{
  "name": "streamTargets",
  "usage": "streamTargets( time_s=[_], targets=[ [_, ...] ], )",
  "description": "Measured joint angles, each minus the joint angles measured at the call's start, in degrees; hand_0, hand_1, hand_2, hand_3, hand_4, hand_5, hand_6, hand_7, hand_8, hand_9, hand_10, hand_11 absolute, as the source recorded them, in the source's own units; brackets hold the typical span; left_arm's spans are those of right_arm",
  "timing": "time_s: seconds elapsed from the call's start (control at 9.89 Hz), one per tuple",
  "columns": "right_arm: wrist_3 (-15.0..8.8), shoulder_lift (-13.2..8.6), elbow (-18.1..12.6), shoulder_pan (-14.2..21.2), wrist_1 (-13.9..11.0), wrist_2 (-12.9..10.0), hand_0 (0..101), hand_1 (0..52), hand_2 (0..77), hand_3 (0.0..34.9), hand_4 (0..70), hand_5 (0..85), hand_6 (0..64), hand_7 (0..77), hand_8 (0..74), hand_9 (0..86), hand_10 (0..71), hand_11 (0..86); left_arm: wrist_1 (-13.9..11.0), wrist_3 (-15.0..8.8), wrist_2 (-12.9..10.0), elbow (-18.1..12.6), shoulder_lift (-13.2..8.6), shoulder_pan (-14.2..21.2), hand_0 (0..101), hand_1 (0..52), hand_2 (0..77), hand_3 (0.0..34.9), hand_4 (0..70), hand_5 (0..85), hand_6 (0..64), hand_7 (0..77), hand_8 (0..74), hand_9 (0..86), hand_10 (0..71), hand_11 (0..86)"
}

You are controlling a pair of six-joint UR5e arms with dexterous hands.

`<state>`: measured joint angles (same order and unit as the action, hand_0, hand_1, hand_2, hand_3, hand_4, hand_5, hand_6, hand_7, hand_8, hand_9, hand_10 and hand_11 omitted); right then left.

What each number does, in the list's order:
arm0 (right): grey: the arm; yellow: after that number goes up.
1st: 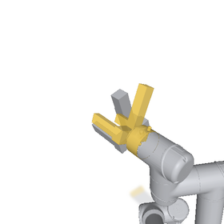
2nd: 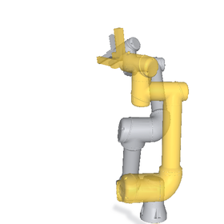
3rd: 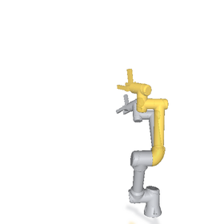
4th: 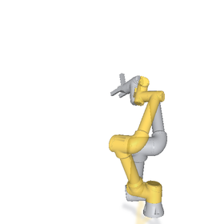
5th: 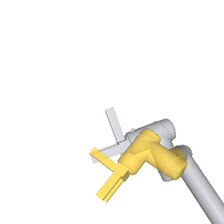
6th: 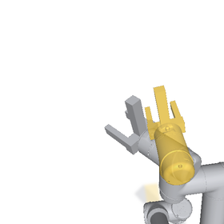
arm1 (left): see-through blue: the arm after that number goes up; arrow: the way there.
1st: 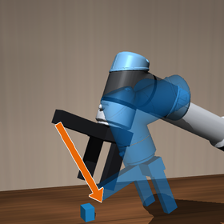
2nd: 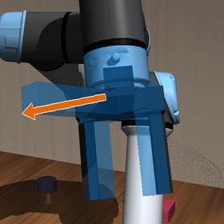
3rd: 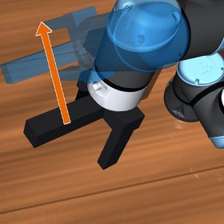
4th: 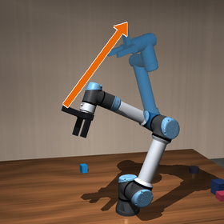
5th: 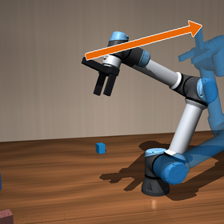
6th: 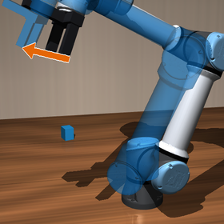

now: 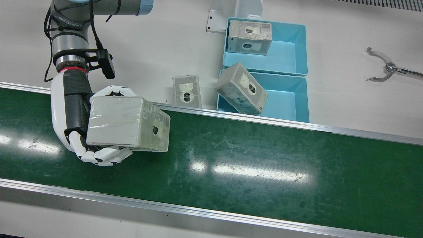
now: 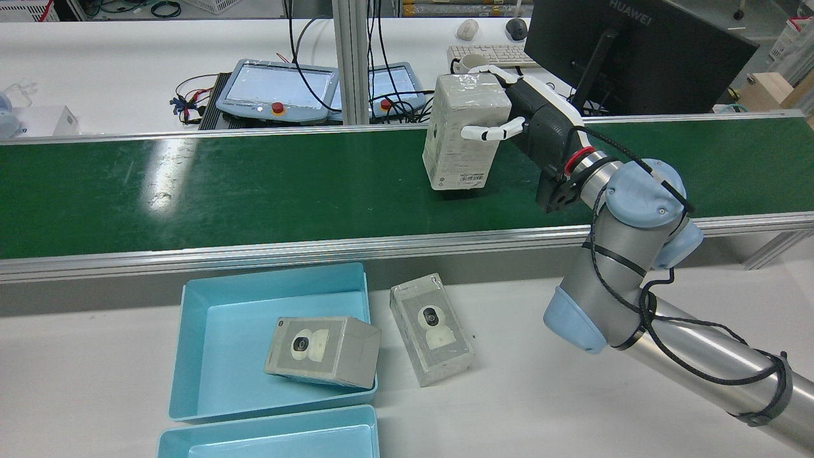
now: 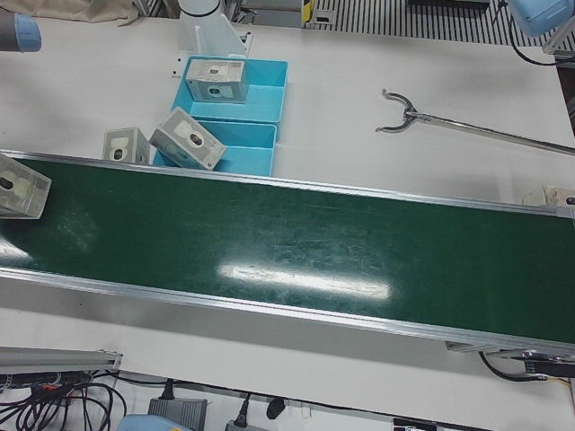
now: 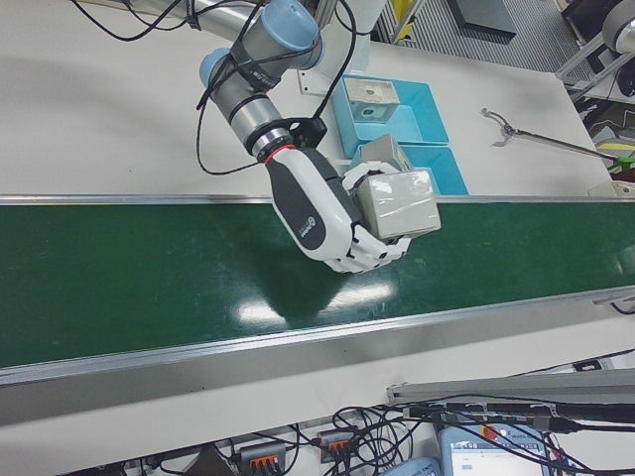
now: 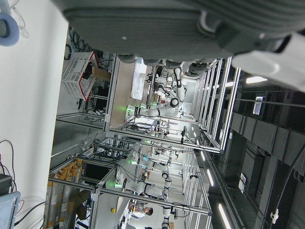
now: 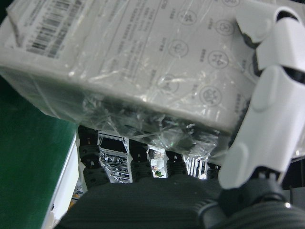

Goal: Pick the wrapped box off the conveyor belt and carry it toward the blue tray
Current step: 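Lift the box off the belt and carry it toward the blue tray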

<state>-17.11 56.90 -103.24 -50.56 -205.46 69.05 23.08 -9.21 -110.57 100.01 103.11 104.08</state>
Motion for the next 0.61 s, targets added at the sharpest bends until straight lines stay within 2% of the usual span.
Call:
streamTargets(
  time_s=[0.1, 0.2, 0.4, 0.51, 0.61],
  targets=[
    [-0.1, -0.4, -3.4, 0.7, 0.0, -0.6, 44, 4.9, 37.1, 30.1, 12.5, 49.6, 25.6, 43.1, 30.5, 49.6, 31.6, 45.3, 0.0, 0.0, 0.0, 0.0, 0.0, 0.0, 0, 0.0, 0.5, 0.0, 0.0, 0.5, 0.0, 0.5, 0.5, 0.0, 0.0, 0.0],
    [-0.2, -0.6, -6.9, 2.2, -0.2, -1.7, 44, 4.4, 37.1, 29.0, 12.5, 49.6, 25.6, 43.6, 29.5, 46.9, 29.5, 43.6, 0.0, 0.0, 0.0, 0.0, 0.0, 0.0, 0, 0.0, 0.5, 0.0, 0.0, 0.5, 0.0, 0.5, 0.5, 0.0, 0.0, 0.0],
    [-0.7, -0.7, -13.2, 6.8, -0.9, -4.6, 45, 4.4, 37.1, 28.9, 12.5, 50.2, 25.6, 43.6, 29.5, 46.9, 28.4, 42.0, 0.0, 0.0, 0.0, 0.0, 0.0, 0.0, 0, 0.0, 1.1, 0.0, 0.0, 0.5, 0.0, 0.5, 0.5, 0.0, 0.0, 0.0],
    [-2.0, -0.7, -16.1, 9.6, -1.0, -6.1, 45, 4.4, 37.1, 28.1, 12.5, 50.2, 25.6, 43.6, 26.7, 43.6, 26.7, 37.6, 0.0, 0.0, 0.0, 0.0, 0.0, 0.0, 0, 0.0, 0.5, 0.0, 0.0, 0.5, 0.0, 0.5, 0.5, 0.0, 0.5, 0.0],
    [-4.1, -0.7, -18.4, 12.5, -1.1, -7.7, 45, 4.4, 37.1, 28.1, 12.5, 50.7, 25.6, 44.2, 26.7, 43.6, 26.7, 37.6, 0.0, 0.0, 0.0, 0.0, 0.0, 0.0, 0, 0.0, 1.1, 0.0, 0.0, 0.5, 0.0, 0.5, 0.5, 0.0, 0.0, 0.0]
  ],
)
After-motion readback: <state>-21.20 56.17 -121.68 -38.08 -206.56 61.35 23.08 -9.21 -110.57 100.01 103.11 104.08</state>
